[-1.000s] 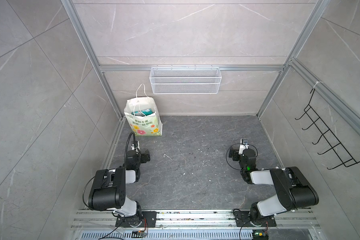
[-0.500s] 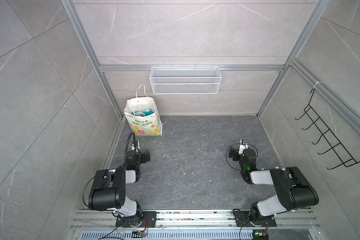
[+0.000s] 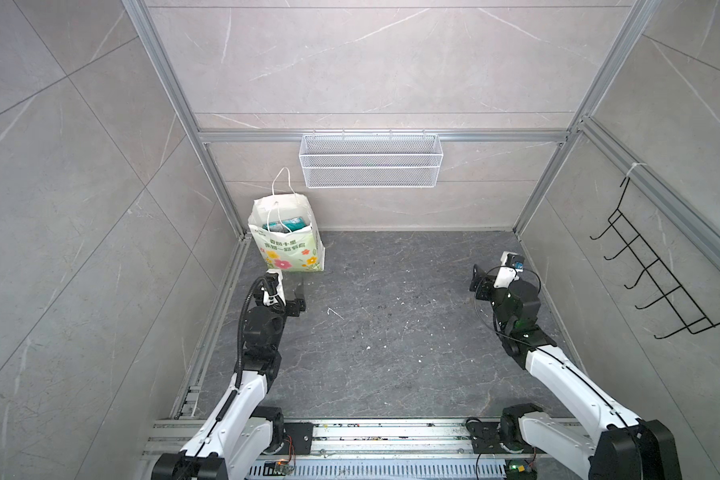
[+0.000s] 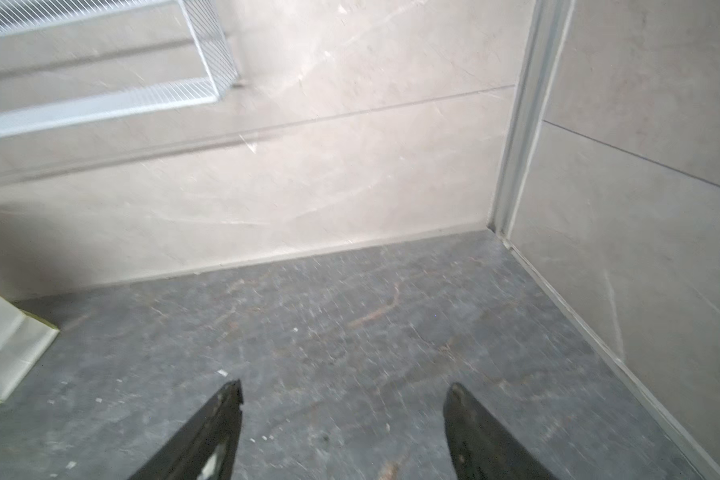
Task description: Take the snacks out of the paper bag
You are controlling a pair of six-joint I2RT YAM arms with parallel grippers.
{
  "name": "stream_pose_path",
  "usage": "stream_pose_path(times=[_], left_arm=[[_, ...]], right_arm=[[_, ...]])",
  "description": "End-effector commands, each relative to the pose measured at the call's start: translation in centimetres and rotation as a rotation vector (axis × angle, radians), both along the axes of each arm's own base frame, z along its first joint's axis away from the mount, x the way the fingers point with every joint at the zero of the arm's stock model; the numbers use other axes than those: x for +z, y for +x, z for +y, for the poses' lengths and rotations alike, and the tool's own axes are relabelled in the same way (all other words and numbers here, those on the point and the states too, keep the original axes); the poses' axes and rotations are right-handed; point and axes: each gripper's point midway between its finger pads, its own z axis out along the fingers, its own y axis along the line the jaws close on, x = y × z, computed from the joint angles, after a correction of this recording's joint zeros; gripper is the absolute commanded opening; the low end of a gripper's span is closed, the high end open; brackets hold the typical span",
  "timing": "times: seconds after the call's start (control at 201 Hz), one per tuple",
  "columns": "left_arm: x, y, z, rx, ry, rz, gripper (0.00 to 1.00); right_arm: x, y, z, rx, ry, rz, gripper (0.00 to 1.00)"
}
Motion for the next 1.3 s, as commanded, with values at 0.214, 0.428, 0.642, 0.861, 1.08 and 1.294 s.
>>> stream_pose_path(times=[0.214, 0.428, 0.642, 0.861, 1.08, 1.294], left_arm=[[1.9, 5.9, 9.8, 0.273, -0.173, 0.182, 0.65], [-1.2, 9.6, 15.0, 0.287, -0.331, 0.368, 0.62], [-4.0, 12.2, 18.0, 0.311, -0.352, 0.469, 0.56], [-5.7, 14.7, 20.0, 0.282, -0.409, 0.500, 0.56], [-7.2, 19.0, 20.7, 0.124, -0.417, 0.507, 0.57], [-8.4, 23.9, 19.3, -0.104, -0.458, 0.470, 0.57]], right_arm=[[-5.0, 4.4, 6.0, 0.167, 0.056, 0.245, 0.71], [-5.6, 4.4, 8.4, 0.223, 0.008, 0.246, 0.70], [-5.4, 3.3, 9.9, 0.275, -0.047, 0.239, 0.70], [-5.6, 3.2, 10.5, 0.296, -0.057, 0.243, 0.71], [-5.2, 3.5, 13.0, 0.385, -0.077, 0.228, 0.71], [-4.6, 3.0, 15.8, 0.484, -0.069, 0.196, 0.71]])
